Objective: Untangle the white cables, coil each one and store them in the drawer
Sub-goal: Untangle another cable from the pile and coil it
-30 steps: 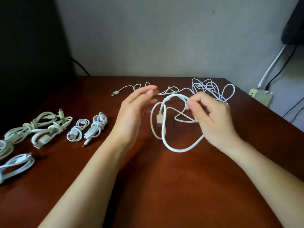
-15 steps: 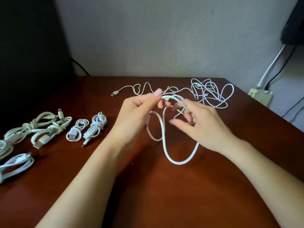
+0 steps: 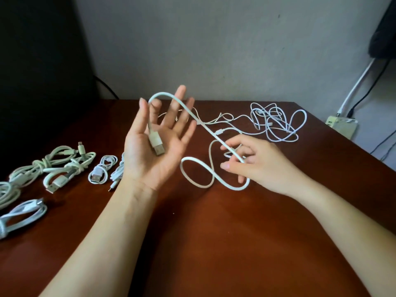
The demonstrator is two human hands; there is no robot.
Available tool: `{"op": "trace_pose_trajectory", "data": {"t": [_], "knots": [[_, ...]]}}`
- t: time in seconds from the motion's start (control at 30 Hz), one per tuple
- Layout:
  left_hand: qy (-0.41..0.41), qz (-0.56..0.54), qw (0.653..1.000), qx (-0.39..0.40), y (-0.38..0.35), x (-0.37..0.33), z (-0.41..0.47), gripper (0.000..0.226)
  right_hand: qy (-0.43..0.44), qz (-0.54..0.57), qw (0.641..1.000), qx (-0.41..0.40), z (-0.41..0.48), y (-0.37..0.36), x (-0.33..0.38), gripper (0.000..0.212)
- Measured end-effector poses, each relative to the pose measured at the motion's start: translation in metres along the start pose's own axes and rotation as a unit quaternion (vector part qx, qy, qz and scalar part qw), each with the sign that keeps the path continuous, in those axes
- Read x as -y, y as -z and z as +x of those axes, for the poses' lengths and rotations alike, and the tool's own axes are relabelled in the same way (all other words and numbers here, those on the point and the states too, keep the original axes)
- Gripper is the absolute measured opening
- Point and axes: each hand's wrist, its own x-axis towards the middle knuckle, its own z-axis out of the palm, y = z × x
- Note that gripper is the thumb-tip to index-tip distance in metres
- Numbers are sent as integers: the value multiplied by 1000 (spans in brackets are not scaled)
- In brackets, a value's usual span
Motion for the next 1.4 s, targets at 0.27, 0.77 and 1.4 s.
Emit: {"op": "trace_pose_trajectory", "data": {"t": [0.27, 0.77, 1.4], "knots": [[-14, 107, 994, -28, 0, 4, 5, 36, 23, -43, 997, -52, 1, -10, -8, 19], [-64, 181, 979, -72, -6, 18, 7, 35, 334, -368, 854, -155, -37, -60, 28, 45], [-117, 358, 891, -255, 12, 23, 15, 22, 247, -370, 849, -287, -9, -6, 7, 19]]}}
